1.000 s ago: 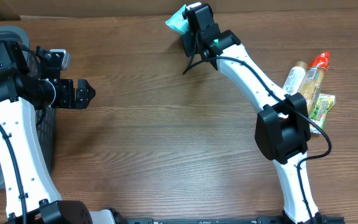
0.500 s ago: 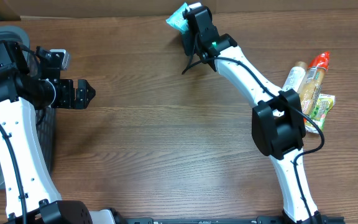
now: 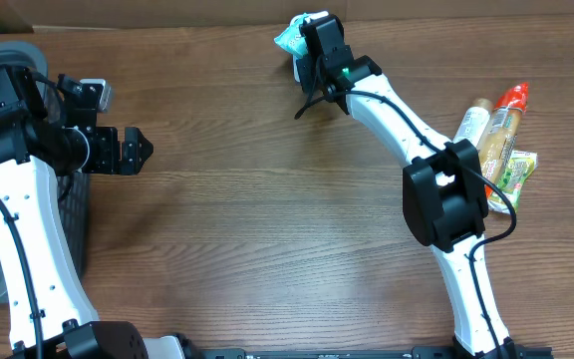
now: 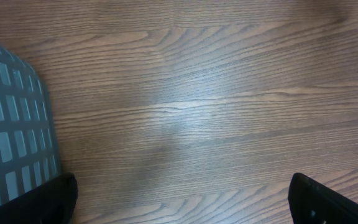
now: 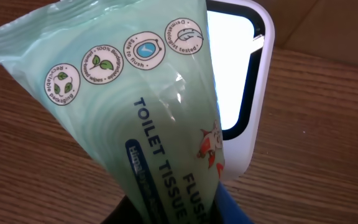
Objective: Scan the item barcode
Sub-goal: 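Lift the teal pack and hold its barcode before the scanner, then carry the teal pack right and place it beside the scanned items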
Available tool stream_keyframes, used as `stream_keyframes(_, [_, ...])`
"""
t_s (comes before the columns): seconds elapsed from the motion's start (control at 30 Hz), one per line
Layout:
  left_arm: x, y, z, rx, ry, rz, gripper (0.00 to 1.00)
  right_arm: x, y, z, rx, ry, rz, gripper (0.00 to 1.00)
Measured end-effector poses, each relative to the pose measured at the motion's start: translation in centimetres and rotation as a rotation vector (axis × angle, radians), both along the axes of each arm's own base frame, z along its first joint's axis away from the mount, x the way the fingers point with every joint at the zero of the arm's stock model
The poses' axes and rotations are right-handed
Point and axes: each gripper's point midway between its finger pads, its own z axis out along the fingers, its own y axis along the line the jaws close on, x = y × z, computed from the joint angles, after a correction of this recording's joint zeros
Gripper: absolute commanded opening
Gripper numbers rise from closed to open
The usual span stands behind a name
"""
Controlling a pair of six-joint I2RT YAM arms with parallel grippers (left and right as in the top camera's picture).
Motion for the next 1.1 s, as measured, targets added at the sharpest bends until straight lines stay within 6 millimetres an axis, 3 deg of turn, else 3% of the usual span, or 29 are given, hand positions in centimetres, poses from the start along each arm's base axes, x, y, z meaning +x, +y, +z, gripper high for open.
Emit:
stream_keyframes(0.4, [0.0,0.0,0.0,0.0,0.0,0.0,1.0,-1.0,-0.5,-0.4,-0.021,0.049,-0.003,0.04])
stream_keyframes(0.53, [0.0,0.0,0.0,0.0,0.0,0.0,0.99,-2.8,-1.3,1.3,-0.032,0.101,-0.016,0.04])
stream_keyframes(0.6, [0.0,0.0,0.0,0.0,0.0,0.0,1.0,-3.9,-1.9,3.5,-0.023,0.109,-0.029,0.04])
stream_keyframes(0.67, [0.0,0.0,0.0,0.0,-0.001,0.0,1.0,-6.4,-3.2,5.9,-0.022,0.166,-0.064,0.04])
stream_keyframes(0.77, [0.0,0.0,0.0,0.0,0.0,0.0,0.99,-10.8,-5.6,11.2,0.028,0.229,-0.159,0.04])
stream_keyframes(0.9, [0.0,0.0,0.0,0.0,0.0,0.0,1.0,-16.1,-10.0,15.5,0.098,0.314,-0.341,0.04])
stream_keyframes(1.0, [0.0,0.0,0.0,0.0,0.0,0.0,1.0,-17.2,-13.1,16.4,0.164,0.344,-0.501,0.04])
stream_keyframes(1.1, [0.0,0.0,0.0,0.0,0.0,0.0,0.99,-16.5,-15.0,13.9,0.2,0.375,-0.624,0.04])
